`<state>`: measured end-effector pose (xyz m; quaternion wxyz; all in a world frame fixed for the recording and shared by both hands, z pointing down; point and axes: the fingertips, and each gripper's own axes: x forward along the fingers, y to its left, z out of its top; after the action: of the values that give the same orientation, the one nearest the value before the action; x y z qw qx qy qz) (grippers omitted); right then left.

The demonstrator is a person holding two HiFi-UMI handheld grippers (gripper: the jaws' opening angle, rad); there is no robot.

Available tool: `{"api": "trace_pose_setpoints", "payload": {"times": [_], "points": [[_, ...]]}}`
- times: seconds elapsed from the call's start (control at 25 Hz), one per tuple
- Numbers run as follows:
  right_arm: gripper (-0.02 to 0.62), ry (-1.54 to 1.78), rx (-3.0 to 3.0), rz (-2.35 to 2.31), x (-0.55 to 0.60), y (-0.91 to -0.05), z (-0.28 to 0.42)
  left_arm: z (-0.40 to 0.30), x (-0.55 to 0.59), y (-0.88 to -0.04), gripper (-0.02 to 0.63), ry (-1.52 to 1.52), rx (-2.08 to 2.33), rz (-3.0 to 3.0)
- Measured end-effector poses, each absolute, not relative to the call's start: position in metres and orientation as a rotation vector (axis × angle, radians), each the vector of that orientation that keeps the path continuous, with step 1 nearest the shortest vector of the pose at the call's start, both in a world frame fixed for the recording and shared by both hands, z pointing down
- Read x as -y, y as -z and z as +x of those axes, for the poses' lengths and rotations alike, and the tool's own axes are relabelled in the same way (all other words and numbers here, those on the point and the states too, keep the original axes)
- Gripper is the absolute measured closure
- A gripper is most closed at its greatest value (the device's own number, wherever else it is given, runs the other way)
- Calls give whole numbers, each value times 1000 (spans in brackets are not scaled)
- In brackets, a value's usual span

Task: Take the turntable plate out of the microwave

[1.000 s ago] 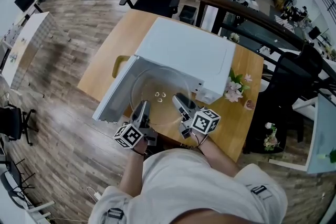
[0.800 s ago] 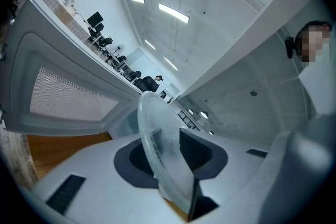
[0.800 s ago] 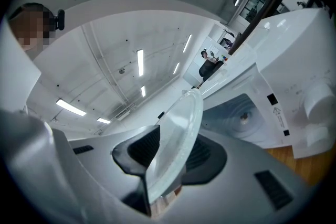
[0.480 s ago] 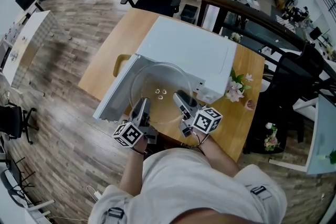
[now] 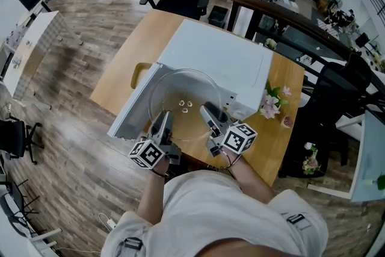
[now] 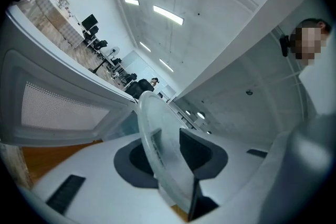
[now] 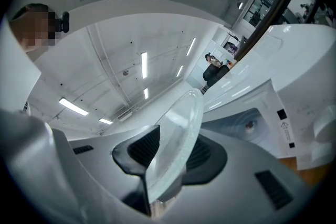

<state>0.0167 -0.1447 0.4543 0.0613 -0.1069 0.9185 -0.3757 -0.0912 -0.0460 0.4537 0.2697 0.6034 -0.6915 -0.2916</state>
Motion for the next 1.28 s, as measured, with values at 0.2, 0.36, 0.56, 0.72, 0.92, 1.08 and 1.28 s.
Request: {"api": "trace_pose_setpoints", "payload": {"times": [0.2,0.36,0.56,0.72,0.92,1.08,1.28], "points": [[465,1120,-2777,-321,145,-448,16,-92,47,-447,477,788,1864,1640],[465,1110,-2773,-320,146,-444,16,-93,48,-444,477,786,1865,1652],[465,1094,-2776,-321,146,-442,16,-93,49,-442,477,792,1864,1661],[463,1083,-2780,-324,147,-442,18,-90,50,-441,477,793,1862,1657],[463,1070,-2788,-323,148,-440,20,-88,50,-441,477,799,1855,1654],[463,1068,-2782,-324,147,-439,20,-88,50,-440,477,795,1852,1661],[462,1063,-2781,-330,148,-438,22,-87,52,-440,477,789,1849,1668]]}}
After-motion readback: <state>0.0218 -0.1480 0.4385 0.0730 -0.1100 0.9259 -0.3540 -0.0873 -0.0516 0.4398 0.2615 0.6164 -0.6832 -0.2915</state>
